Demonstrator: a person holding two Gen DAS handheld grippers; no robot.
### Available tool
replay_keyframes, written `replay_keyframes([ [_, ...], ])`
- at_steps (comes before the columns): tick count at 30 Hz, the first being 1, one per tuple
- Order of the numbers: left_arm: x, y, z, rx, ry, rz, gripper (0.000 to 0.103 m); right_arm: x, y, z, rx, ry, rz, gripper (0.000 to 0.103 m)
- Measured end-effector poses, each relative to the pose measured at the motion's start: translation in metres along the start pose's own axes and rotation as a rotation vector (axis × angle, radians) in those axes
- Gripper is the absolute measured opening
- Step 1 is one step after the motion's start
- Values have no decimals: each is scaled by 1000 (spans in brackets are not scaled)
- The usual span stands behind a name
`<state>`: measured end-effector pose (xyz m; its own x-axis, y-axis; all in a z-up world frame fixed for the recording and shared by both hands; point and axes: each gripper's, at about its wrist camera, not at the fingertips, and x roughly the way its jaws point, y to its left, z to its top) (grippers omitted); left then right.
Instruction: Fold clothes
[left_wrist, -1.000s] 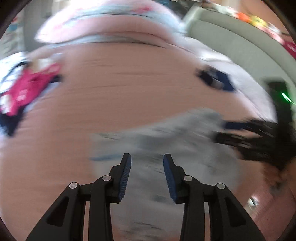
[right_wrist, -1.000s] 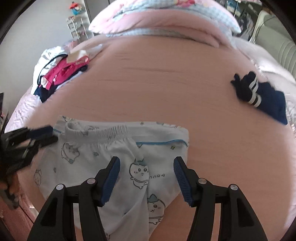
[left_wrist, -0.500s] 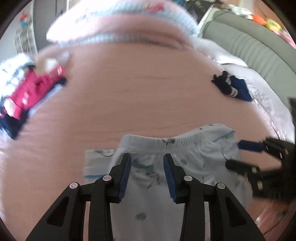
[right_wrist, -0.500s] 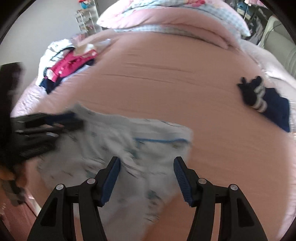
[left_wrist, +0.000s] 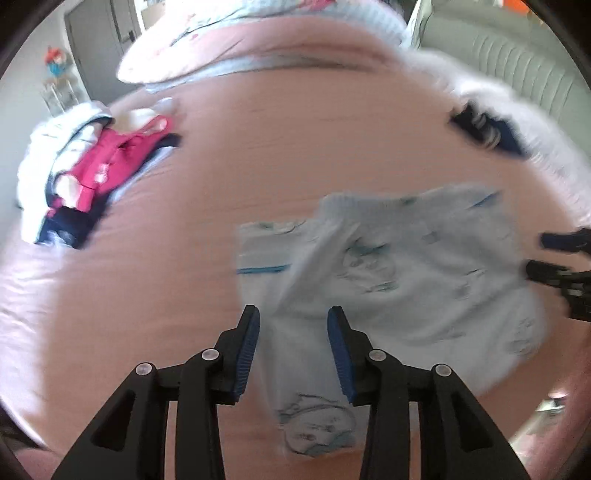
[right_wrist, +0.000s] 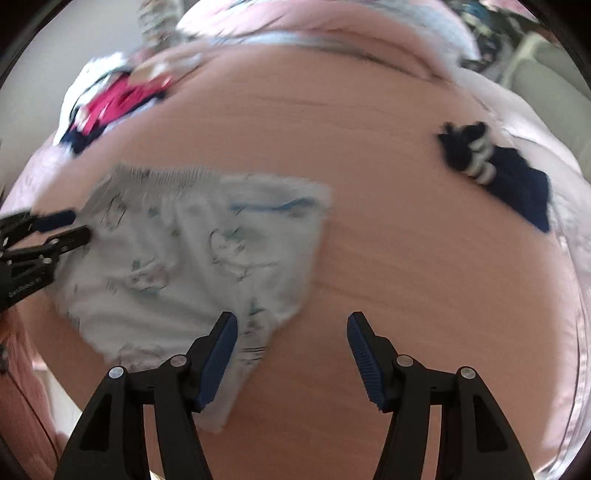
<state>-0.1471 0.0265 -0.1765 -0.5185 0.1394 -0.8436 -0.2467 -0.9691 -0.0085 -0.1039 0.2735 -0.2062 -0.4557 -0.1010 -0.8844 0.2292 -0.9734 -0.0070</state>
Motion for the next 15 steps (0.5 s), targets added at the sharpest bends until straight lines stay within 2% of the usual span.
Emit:
replay_keyframes([
  [3,-6,-29,-7,105,-19,-120,35,-9,12,5,-17,-46,112,60],
  [4,-6,-40,-12,167,-4,-131,35,-8,22,3,-49,-35,129,60],
  [5,-3,-46,-17,221,25,-100,37,-7,32,2,-81,-25,145,60],
  [6,4,-48,-21,258,56,-35,37,-4,42,-2,-120,-6,143,60],
  [7,7,-42,-24,257,67,6,42,2,47,-8,-165,27,96,60],
  [8,6,-31,-23,214,70,8,48,4,42,-11,-167,37,78,60],
  [9,5,-20,-22,169,75,21,49,6,38,-13,-170,46,60,60],
  [11,2,0,-20,99,86,124,50,1,19,-12,-107,46,47,60],
  [12,0,8,-20,76,80,173,50,-3,6,-12,-55,35,5,60],
  [13,-4,13,-19,52,64,173,49,-7,-7,-12,-4,24,-37,60],
  [14,-8,13,-17,31,45,129,49,-11,-17,-12,41,12,-57,60],
  [15,-11,11,-16,17,27,79,49,-15,-21,-11,69,-5,-18,60],
])
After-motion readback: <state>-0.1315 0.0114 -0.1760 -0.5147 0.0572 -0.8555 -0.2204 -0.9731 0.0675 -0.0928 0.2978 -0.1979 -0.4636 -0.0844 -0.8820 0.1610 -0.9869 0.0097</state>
